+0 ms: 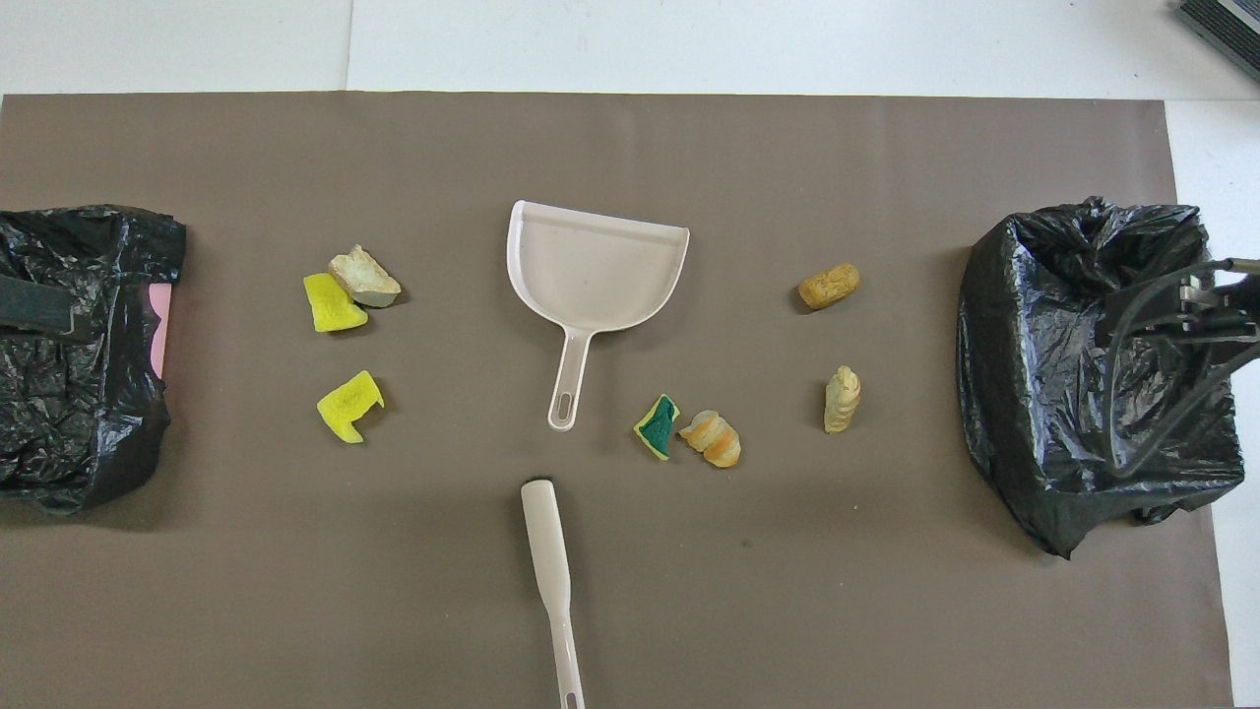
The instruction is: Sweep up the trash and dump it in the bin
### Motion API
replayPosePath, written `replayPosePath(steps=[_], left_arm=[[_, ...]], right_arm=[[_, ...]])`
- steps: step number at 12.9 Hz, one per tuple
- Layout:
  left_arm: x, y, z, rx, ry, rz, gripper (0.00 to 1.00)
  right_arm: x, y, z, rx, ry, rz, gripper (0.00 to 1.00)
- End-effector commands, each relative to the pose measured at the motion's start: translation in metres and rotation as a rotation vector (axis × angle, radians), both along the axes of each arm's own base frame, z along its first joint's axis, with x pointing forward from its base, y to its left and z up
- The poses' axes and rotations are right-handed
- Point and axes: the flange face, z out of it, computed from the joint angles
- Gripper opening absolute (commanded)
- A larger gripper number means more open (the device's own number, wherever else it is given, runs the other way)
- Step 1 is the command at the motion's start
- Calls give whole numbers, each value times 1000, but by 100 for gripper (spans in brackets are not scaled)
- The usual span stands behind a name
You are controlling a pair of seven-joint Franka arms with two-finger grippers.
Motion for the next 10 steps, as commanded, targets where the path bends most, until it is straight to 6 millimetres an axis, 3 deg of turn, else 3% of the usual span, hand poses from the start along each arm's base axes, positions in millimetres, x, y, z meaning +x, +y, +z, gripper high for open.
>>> replayPosePath(steps=[1, 10], left_arm=[[-4, 2, 4, -10, -6, 10, 100], [-4, -7, 4, -10, -6, -6, 100]], right_arm=[[1, -4, 4, -7, 3, 23, 100], [-2, -3, 3, -8, 6, 24, 100]])
